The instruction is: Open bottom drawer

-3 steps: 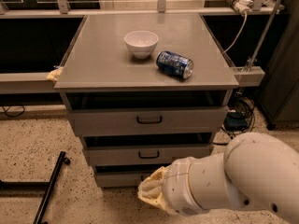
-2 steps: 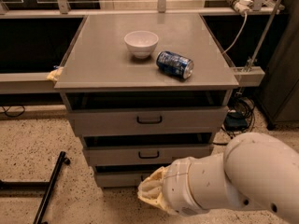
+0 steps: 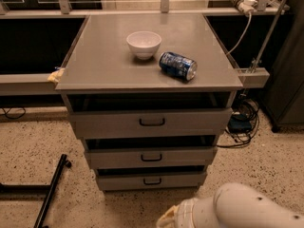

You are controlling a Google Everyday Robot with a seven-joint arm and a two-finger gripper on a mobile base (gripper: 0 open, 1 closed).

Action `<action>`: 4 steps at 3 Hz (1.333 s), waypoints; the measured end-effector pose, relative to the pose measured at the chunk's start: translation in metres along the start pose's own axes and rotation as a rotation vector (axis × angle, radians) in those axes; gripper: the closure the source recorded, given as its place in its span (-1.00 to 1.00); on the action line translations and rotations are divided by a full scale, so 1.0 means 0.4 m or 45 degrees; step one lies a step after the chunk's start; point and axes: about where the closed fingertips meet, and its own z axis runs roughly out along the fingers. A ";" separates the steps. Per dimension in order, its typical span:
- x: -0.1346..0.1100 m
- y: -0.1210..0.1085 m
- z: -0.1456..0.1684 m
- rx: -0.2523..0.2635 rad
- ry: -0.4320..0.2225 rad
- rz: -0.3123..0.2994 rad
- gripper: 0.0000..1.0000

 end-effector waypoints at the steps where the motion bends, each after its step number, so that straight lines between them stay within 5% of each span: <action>1: 0.184 -0.076 0.155 -0.005 0.079 -0.010 1.00; 2: 0.245 -0.231 0.281 0.098 0.042 -0.055 1.00; 3: 0.303 -0.304 0.397 0.122 -0.024 -0.023 1.00; 4: 0.376 -0.303 0.507 0.076 -0.065 0.055 1.00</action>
Offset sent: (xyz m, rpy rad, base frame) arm 0.1232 -0.0118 -0.3132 0.0870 0.0338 -0.0630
